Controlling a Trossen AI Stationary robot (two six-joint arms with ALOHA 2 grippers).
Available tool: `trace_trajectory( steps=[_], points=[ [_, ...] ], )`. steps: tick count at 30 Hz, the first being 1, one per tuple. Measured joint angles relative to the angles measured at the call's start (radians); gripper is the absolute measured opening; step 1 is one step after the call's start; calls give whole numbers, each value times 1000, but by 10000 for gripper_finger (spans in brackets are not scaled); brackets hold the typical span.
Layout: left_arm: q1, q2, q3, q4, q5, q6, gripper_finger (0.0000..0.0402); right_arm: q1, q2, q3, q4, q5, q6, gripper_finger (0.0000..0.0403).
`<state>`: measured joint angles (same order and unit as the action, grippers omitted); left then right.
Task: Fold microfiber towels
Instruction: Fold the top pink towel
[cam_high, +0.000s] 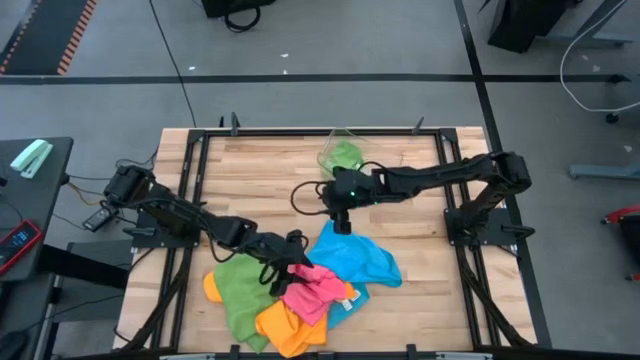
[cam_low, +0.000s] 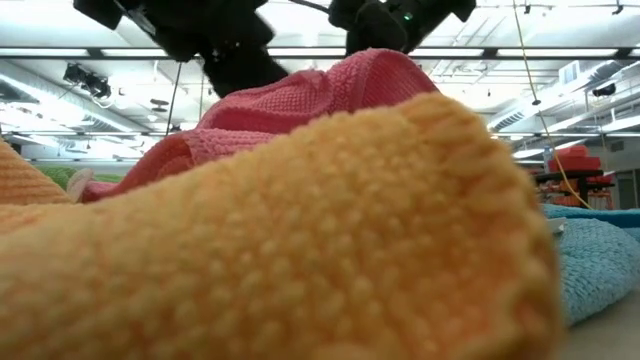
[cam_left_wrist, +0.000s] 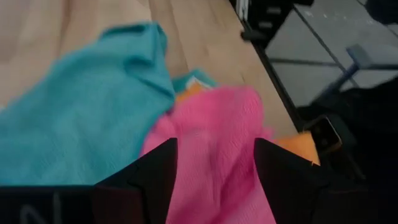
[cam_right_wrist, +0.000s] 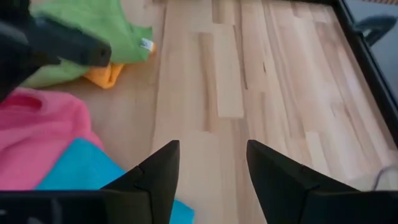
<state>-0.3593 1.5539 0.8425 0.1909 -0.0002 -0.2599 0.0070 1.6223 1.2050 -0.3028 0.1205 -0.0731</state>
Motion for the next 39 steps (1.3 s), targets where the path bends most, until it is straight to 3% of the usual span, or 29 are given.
trace_trajectory(
  steps=[5, 13, 22, 28, 35, 39],
  points=[
    [-17, 0, 0, 44, -83, 78, 223, 23, -29, -61, 24, 46, 25, 193],
    [-16, 78, 0, 116, -85, 89, 210, 49, -129, -144, 56, 126, 70, 193],
    [-14, 157, 0, 169, -85, 92, 188, 49, -254, -268, 135, 131, 129, 193],
    [-14, 165, 0, 186, -85, 97, 137, 49, -304, -344, 183, 134, 159, 193],
    [-6, 140, -1, 198, -96, 115, 24, 49, -308, -361, 199, 135, 161, 193],
    [0, 80, -1, 164, -188, 128, 16, 68, -308, -361, 203, 97, 109, 193]
  ],
)
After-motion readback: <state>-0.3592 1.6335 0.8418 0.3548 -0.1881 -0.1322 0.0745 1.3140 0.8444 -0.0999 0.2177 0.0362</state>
